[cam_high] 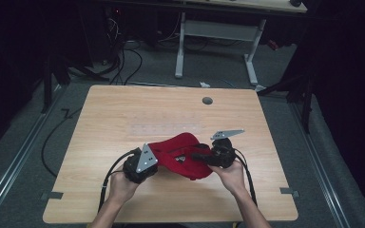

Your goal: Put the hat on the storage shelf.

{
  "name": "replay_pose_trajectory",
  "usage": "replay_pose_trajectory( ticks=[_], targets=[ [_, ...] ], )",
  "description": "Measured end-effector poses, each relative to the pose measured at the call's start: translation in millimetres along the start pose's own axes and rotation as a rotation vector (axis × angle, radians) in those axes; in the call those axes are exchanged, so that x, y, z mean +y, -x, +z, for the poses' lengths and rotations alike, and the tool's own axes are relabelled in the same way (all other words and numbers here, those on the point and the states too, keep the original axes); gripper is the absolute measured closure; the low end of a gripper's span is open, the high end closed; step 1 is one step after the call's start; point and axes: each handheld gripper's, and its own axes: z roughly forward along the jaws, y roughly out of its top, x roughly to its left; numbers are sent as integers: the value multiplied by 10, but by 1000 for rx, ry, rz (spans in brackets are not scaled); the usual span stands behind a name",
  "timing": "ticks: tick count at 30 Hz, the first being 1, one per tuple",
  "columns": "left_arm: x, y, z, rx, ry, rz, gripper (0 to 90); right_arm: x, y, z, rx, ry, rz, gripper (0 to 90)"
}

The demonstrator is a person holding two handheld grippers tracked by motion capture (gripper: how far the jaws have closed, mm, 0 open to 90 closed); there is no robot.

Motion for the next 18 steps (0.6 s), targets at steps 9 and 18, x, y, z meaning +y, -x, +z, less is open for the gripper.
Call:
replay_pose_trajectory(
  ticks=[9, 18],
  targets=[
    [110, -92, -59, 9, -10, -19, 843, -2, 83, -211, -30, 140, 49, 582],
    [168, -178, -62, 15, -5, -48, 843, -31, 69, -440, -84, 285, 50, 480]
  ],
)
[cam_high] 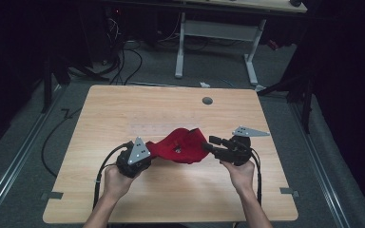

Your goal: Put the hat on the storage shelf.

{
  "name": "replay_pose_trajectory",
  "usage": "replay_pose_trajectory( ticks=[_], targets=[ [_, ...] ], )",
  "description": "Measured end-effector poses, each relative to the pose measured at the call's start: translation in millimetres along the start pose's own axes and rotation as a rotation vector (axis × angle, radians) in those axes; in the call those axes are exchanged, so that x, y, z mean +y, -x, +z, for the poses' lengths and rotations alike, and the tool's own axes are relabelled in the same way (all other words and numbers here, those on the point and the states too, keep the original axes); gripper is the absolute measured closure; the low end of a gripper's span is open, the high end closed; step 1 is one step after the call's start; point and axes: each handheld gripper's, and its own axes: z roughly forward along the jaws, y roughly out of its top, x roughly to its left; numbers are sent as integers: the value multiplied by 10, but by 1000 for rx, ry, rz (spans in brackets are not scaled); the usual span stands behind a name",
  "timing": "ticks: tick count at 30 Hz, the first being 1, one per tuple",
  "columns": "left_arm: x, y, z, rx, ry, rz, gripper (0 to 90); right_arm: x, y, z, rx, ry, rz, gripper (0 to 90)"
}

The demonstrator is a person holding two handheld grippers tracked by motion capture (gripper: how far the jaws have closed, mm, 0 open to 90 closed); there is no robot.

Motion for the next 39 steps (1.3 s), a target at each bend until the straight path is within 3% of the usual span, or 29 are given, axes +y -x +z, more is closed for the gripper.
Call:
replay_pose_trajectory(
  ticks=[5, 8, 12, 20, 22, 28, 32, 39],
  targets=[
    [48, -57, -29, 12, 11, -24, 843, -6, 61, -166, -24, 56, 13, 471],
    [87, -112, -45, 31, 28, -65, 841, -58, 115, -201, -79, 46, 1, 471],
    [138, -208, -80, 53, 42, -116, 841, -174, 205, -170, -139, 4, -12, 468],
    [258, -314, -182, 64, 79, -179, 841, -538, 390, 64, -264, -132, -22, 469],
    [292, -340, -203, 67, 87, -192, 841, -629, 428, 123, -313, -165, -43, 468],
    [380, -434, -273, 82, 111, -237, 841, -809, 525, 216, -399, -216, -66, 455],
    [424, -486, -299, 91, 126, -261, 841, -868, 552, 225, -431, -221, -72, 448],
    [503, -545, -313, 110, 145, -284, 841, -908, 548, 262, -448, -247, -95, 439]
  ],
)
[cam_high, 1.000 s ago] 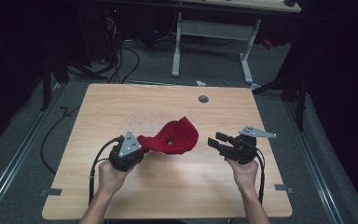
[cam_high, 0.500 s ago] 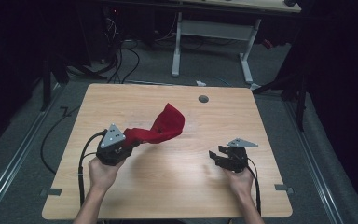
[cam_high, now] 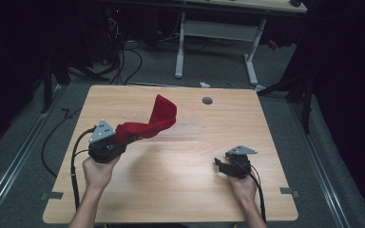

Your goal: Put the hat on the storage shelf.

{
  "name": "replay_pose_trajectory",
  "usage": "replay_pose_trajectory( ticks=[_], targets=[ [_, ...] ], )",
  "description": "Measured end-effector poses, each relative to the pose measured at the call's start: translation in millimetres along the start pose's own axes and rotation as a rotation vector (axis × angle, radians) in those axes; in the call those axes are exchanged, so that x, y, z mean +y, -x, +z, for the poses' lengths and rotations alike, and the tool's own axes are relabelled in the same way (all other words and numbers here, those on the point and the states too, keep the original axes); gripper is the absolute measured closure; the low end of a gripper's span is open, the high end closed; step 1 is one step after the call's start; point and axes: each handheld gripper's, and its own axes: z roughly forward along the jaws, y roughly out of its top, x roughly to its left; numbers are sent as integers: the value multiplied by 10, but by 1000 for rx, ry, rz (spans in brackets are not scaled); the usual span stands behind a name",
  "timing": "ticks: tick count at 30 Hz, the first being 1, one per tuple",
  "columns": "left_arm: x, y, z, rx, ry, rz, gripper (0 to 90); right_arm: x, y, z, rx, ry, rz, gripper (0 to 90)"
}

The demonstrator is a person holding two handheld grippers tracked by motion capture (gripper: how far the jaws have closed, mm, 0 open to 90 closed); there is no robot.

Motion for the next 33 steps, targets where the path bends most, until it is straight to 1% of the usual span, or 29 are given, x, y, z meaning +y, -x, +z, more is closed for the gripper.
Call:
replay_pose_trajectory(
  ticks=[4, 6, 10, 13, 17, 22, 25, 29, 33],
  targets=[
    [52, -23, 10, 4, 5, -14, 841, -1, -24, 3, -12, -5, -24, 430],
    [80, -30, 16, 3, 12, -27, 841, -2, -32, 2, -15, -7, -26, 426],
    [123, -34, 43, 2, 18, -40, 841, -2, -33, 3, -14, -8, -29, 419],
    [142, -41, 68, 6, 13, -35, 841, -2, -34, 3, -13, -8, -28, 417],
    [183, -48, 90, 8, 18, -32, 842, -2, -34, 4, -13, -8, -28, 416],
    [270, -59, 106, 0, 34, -61, 845, -2, -35, 4, -13, -8, -28, 415],
    [335, -70, 131, 1, 42, -65, 850, -2, -36, 4, -13, -9, -28, 413],
    [453, -111, 155, -1, 69, -102, 854, -3, -39, 3, -12, -10, -26, 407],
    [561, -144, 192, 5, 98, -127, 856, -3, -39, 3, -12, -9, -29, 403]
  ],
)
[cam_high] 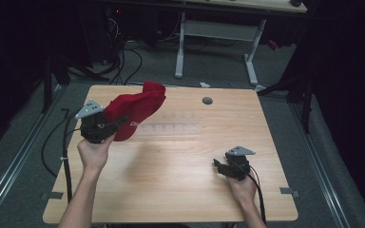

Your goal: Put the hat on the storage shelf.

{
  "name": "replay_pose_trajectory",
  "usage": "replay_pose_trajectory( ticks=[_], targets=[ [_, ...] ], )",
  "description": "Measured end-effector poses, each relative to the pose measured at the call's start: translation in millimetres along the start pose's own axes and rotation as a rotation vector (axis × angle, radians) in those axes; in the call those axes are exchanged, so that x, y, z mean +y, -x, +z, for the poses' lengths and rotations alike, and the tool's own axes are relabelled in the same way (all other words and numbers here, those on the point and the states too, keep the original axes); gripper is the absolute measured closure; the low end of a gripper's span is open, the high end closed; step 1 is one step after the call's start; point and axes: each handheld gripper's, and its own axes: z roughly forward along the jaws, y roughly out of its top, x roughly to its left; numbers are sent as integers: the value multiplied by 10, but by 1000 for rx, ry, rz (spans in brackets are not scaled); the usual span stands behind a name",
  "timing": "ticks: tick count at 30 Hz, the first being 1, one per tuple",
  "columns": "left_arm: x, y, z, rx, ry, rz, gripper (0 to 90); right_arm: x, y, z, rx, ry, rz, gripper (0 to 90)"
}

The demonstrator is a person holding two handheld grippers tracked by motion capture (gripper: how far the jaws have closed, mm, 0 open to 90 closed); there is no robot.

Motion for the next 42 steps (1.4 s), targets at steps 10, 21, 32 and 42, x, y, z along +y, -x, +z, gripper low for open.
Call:
replay_pose_trajectory(
  ticks=[10, 21, 32, 42],
  targets=[
    [174, -76, 161, 32, 62, -59, 856, -1, -3, 0, 1, 0, -1, 398],
    [166, -238, 434, 108, 105, -106, 855, -1, -4, 0, 0, 0, 0, 396],
    [87, -277, 567, 147, 125, -92, 855, -1, -4, 0, 0, 0, -1, 396],
    [106, -313, 574, 171, 152, -104, 854, -1, -5, 0, 0, 0, 0, 396]
  ],
)
